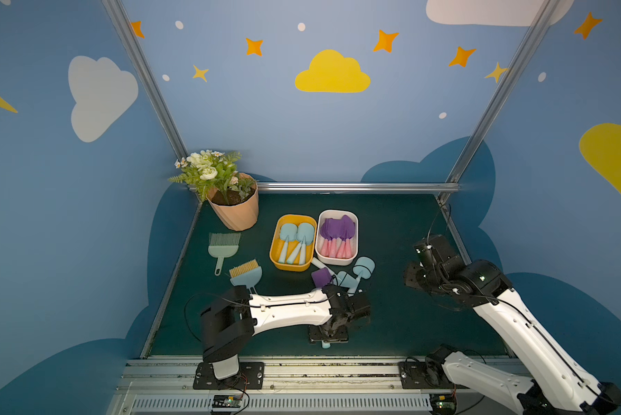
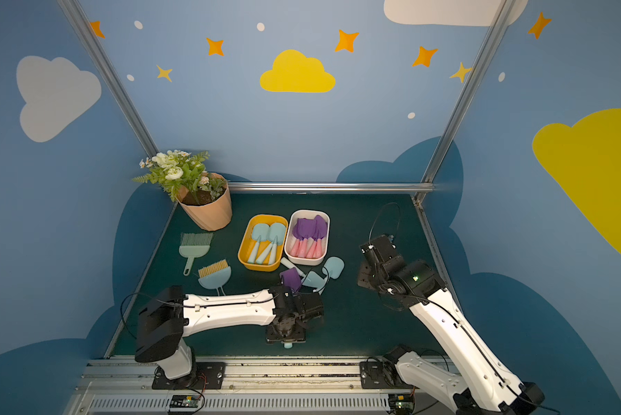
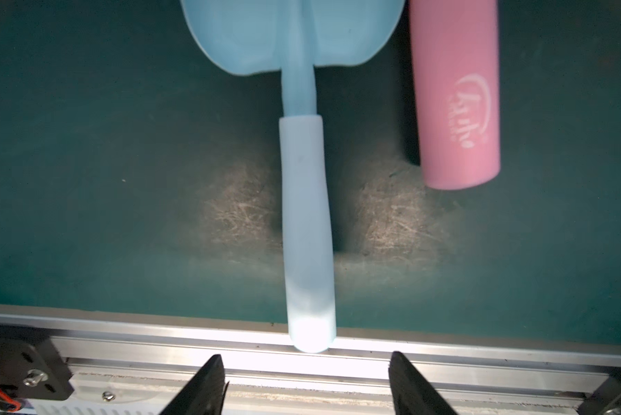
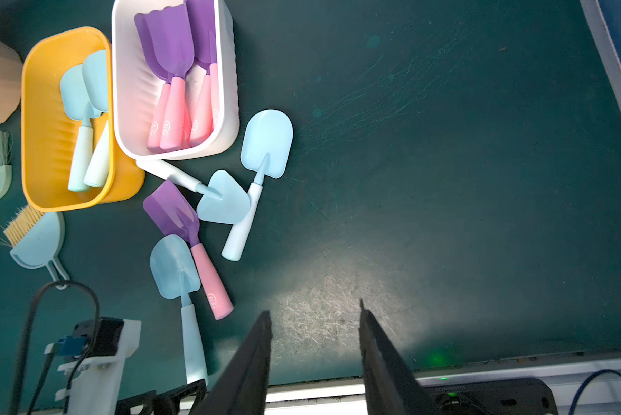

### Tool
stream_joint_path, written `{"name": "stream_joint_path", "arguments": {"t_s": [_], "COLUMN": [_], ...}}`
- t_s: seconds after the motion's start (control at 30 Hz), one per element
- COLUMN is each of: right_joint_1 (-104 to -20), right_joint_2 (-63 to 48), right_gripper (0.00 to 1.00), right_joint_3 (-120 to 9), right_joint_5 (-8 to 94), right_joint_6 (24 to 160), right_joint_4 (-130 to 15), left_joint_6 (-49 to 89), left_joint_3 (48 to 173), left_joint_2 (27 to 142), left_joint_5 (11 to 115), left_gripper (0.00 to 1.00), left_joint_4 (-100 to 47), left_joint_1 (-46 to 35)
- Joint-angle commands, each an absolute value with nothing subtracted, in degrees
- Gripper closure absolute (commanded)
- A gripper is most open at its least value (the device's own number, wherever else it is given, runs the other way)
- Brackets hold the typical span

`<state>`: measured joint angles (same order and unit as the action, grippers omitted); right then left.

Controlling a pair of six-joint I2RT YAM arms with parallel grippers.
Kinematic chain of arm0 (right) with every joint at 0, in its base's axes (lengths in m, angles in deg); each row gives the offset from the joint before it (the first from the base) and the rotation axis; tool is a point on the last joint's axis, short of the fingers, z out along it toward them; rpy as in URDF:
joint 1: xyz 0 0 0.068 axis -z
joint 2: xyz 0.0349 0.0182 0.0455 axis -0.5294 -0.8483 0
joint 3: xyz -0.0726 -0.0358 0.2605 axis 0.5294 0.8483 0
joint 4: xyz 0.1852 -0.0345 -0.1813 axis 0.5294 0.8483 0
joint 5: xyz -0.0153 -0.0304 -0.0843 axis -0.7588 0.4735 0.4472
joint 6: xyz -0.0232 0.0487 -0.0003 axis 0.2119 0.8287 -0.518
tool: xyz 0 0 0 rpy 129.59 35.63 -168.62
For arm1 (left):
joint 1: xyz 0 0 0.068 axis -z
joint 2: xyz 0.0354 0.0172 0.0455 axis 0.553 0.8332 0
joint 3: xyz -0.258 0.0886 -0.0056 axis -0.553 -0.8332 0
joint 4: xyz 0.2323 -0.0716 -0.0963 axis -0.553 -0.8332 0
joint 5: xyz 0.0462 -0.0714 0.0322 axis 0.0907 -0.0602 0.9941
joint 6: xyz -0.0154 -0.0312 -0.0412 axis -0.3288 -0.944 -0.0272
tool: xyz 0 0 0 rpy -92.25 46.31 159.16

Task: Sort the small shovels by color and place them into the storage box
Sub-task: Pick up the shovel from the center of the board.

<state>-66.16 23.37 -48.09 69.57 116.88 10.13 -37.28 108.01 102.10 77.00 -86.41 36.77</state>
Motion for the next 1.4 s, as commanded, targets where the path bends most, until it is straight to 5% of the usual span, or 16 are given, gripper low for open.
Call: {"name": "stream_joint_path", "arguments": {"t_s": [0.0,0.33,1.37], "right_joint_1": [-65.3,-63.5,-62.1], "right_joint_2": [23.1,22.7,23.2], "right_gripper": [0.58,0.58,0.58], "right_joint_3": [-47.7,-46.5,-45.9], "right_joint_5": [69.4,67.9,65.9], "right_joint_6": [115.6,115.0,115.4], "right_joint_4": [10.9,9.1,8.1], "left_joint_6": [-37.9,-34.0,-33.1], "left_joint_3": [105.9,102.2,100.0], "left_joint_2": [102.9,102.8,102.6], "left_joint_5": [74.5,70.6,70.1], "left_gripper": [0.33,0.38,0.81], "left_joint_4": [-83.3,-75.6,-77.6], "left_joint_1": [35.7,33.5,32.3]}}
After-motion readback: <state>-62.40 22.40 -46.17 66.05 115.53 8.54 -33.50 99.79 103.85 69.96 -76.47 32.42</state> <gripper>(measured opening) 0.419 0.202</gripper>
